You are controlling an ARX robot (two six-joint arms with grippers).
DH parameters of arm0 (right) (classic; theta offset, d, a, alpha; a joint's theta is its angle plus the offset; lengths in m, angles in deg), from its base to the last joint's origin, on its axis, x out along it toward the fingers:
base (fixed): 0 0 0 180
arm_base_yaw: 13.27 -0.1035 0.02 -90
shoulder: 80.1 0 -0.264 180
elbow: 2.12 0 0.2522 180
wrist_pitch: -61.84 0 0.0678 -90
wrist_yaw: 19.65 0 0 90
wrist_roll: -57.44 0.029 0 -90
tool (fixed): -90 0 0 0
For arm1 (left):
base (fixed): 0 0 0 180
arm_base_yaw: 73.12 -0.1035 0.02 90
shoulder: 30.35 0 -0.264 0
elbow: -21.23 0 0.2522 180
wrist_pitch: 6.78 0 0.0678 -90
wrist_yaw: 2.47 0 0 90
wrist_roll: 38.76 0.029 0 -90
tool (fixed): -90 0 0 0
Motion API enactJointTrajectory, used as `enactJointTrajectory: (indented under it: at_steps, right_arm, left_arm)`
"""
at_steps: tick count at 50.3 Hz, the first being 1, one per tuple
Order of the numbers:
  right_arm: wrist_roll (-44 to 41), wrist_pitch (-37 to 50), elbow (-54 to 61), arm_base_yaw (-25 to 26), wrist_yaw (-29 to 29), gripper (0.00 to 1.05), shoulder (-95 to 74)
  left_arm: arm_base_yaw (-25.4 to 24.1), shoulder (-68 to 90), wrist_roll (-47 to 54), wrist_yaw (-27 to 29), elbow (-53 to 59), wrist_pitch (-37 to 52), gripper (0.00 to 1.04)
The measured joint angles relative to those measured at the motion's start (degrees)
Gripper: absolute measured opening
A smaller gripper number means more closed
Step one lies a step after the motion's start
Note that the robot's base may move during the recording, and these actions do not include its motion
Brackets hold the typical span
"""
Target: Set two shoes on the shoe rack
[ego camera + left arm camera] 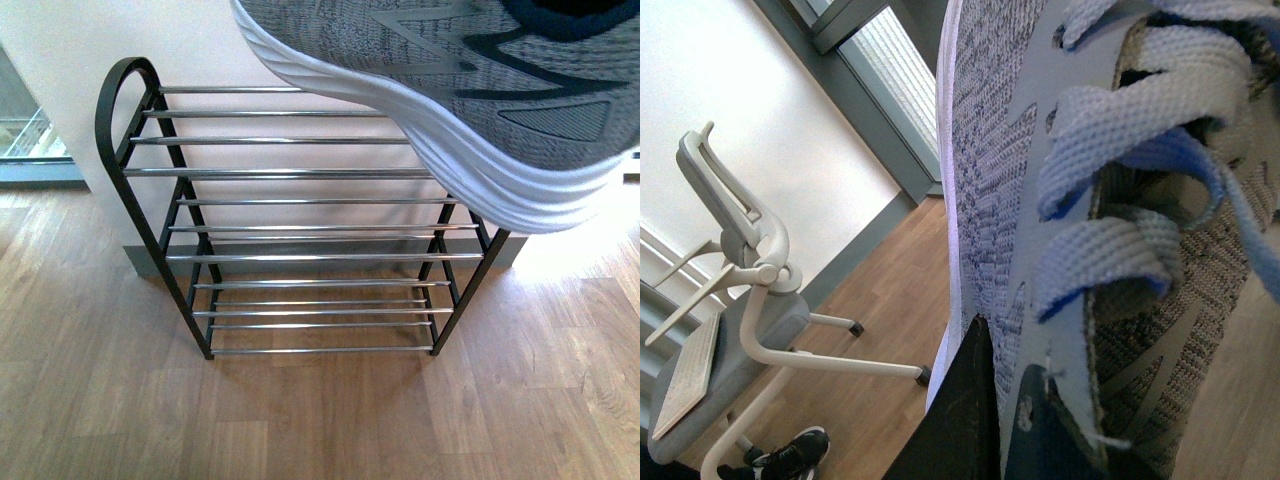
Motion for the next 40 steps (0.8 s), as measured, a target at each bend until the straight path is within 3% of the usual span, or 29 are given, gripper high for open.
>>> enactJointTrajectory:
  at_steps: [7, 13, 25, 40]
  right_arm:
    - [2.58, -5.18, -9.09, 0.55, -3.19, 0.01, -10.12]
    - [11.93, -13.81, -18.75, 2.12, -5.4, 0.01, -17.57]
    - [25.88, -19.34, -26.32, 4.59, -11.67, 0.01, -25.0]
    - [29.24, -19.82, -31.45, 6.64, -14.62, 0.01, -31.43]
  left_arm:
    - [0.0, 0.0, 0.02, -0.04, 0.0, 0.0, 0.02]
    - [0.0, 0.0, 0.0, -0.02, 0.0, 0.0, 0.02]
    - [0.0, 0.0, 0.02, -0.02, 0.0, 0.0, 0.02]
    - [0.0, 0.0, 0.0, -0.04, 0.0, 0.0, 0.02]
